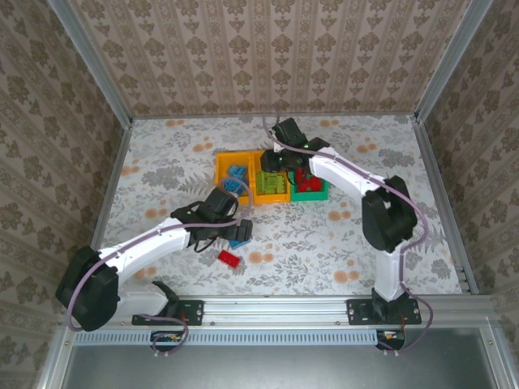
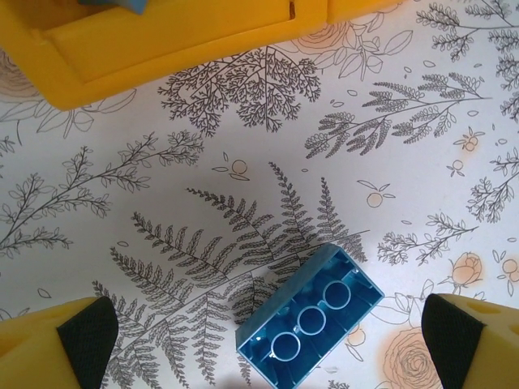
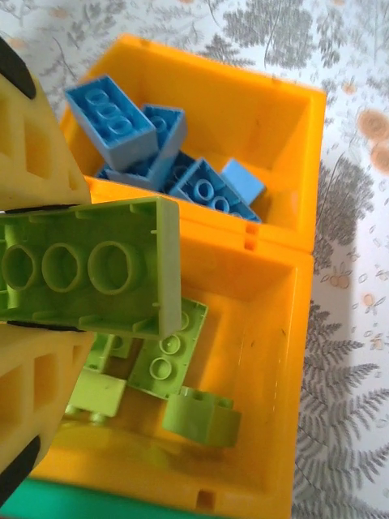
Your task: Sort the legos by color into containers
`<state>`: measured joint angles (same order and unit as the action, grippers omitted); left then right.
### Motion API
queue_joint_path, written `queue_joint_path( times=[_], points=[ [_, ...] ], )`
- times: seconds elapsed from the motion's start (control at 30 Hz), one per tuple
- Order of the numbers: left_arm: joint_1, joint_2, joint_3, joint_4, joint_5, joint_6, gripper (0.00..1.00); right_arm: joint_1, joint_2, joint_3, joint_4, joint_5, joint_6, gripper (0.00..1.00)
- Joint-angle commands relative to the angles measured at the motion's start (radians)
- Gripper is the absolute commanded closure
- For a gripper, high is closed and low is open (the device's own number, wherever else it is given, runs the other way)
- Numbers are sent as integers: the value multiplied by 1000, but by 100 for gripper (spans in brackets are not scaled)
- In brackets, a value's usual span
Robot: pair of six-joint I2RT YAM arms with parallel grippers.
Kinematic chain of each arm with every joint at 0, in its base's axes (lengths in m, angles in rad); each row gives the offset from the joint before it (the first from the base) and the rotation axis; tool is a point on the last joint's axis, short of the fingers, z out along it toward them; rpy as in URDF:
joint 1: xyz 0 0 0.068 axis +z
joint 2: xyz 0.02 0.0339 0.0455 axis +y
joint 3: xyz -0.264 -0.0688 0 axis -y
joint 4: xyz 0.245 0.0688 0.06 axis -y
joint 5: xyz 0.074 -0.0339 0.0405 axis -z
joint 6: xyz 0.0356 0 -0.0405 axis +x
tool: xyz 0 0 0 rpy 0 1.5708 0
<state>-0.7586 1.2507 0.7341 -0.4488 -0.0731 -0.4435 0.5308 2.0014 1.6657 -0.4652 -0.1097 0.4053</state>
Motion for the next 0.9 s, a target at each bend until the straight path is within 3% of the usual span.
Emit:
queue_joint_path(
  times=[0.0, 0.23, 0.5, 0.77, 0.87],
  points=[
    [-5, 1, -22, -7, -5, 104, 0, -11, 83, 84, -97, -25, 41, 66],
    [-24, 49, -30, -10, 44, 194, 1, -17, 162, 143, -127, -19, 63, 59],
    [-41, 161, 0, 2, 73, 219, 5, -20, 166, 144, -142, -24, 58, 35],
    [-98, 239, 46, -11, 42, 243, 10, -20, 126, 109, -124, -33, 54, 29],
    [-102, 264, 63, -16, 34, 251, 16, -22, 118, 98, -121, -38, 52, 28]
  ],
)
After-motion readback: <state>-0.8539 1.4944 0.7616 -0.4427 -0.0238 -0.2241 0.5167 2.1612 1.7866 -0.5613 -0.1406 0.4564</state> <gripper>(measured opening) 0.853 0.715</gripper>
